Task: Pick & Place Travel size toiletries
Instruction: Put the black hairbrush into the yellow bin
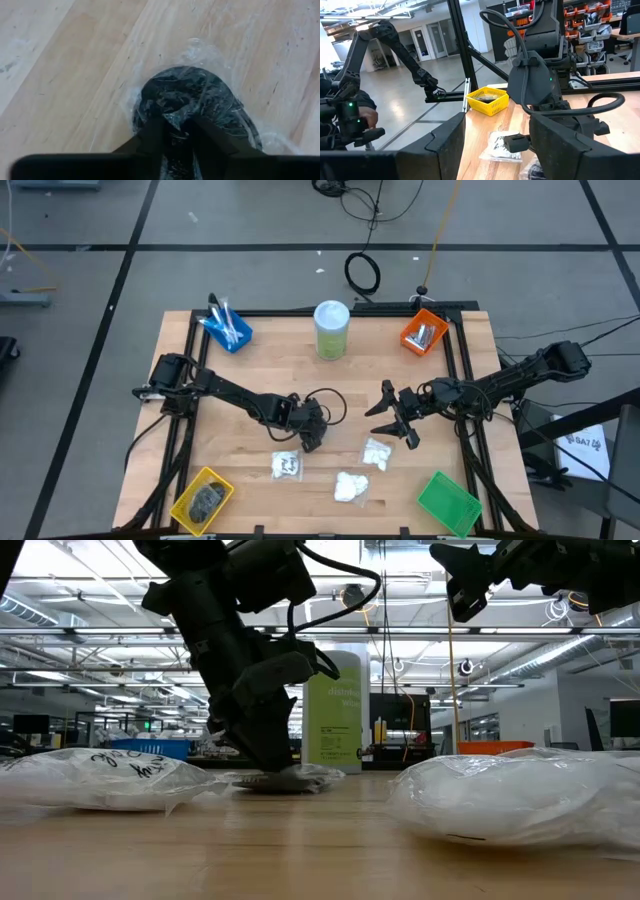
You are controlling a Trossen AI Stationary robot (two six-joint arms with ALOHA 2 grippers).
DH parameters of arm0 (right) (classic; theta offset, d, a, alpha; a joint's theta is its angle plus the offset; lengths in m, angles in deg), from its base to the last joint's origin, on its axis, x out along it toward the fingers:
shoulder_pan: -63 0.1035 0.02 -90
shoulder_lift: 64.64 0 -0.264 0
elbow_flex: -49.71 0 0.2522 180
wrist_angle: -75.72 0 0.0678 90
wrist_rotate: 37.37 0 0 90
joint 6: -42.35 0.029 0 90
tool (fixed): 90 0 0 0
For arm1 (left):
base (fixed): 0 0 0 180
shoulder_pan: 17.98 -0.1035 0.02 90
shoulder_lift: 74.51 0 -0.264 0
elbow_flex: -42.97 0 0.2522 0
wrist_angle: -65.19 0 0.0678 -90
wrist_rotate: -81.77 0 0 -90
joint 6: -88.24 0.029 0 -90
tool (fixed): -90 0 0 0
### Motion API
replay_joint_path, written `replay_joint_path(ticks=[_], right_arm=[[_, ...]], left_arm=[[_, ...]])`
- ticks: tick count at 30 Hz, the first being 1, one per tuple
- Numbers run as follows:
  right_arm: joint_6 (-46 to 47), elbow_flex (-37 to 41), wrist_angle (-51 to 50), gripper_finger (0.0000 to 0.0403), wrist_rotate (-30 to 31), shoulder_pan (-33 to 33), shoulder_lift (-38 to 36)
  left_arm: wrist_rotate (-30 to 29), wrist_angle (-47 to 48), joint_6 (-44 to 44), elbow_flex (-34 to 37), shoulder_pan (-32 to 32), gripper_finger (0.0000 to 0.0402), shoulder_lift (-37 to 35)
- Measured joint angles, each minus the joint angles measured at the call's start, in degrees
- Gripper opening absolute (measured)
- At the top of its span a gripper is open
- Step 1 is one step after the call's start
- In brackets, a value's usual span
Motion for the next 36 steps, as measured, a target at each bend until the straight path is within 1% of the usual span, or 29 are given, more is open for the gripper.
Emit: replay_joint_path(ticks=[4,5,9,12,16,19,22,25,29,33,36], right_arm=[[0.0,0.0,-0.1,0.0208,0.0,0.0,0.0],[0.0,0.0,-0.1,0.0208,0.0,0.0,0.0],[0.0,0.0,-0.4,0.0208,0.0,0.0,0.0],[0.0,0.0,-0.6,0.0208,0.0,0.0,0.0],[0.0,0.0,-1.2,0.0208,0.0,0.0,0.0],[0.0,0.0,-1.7,0.0208,0.0,0.0,0.0],[0.0,0.0,-1.8,0.0208,0.0,0.0,0.0],[0.0,0.0,-1.8,0.0208,0.0,0.0,0.0],[-0.1,0.0,-1.2,0.0208,-0.1,0.0,0.0],[-0.5,0.0,-1.2,0.0208,-0.2,0.0,0.0],[-0.5,0.0,-1.2,0.0208,-0.2,0.0,0.0]], left_arm=[[1.3,0.0,-0.1,0.0,0.0,0.0025,0.0],[1.4,0.0,-0.2,0.0,0.0,0.0013,0.0],[1.5,0.1,-0.1,0.1,0.0,0.0006,-0.7],[2.1,1.2,0.1,0.2,0.0,0.0002,-2.9],[3.8,3.2,0.7,0.2,1.0,0.0001,-10.4],[4.9,7.6,0.2,0.2,2.8,0.0,-16.9],[6.3,12.8,-3.1,0.2,5.4,0.0,-23.7],[6.9,19.5,-9.0,0.1,9.2,0.0,-29.5],[7.6,26.9,-18.7,0.1,16.0,0.0,-33.9],[9.3,30.9,-26.7,0.1,26.4,0.0,-35.8],[9.6,31.6,-37.3,0.1,34.2,0.0,-35.8]])
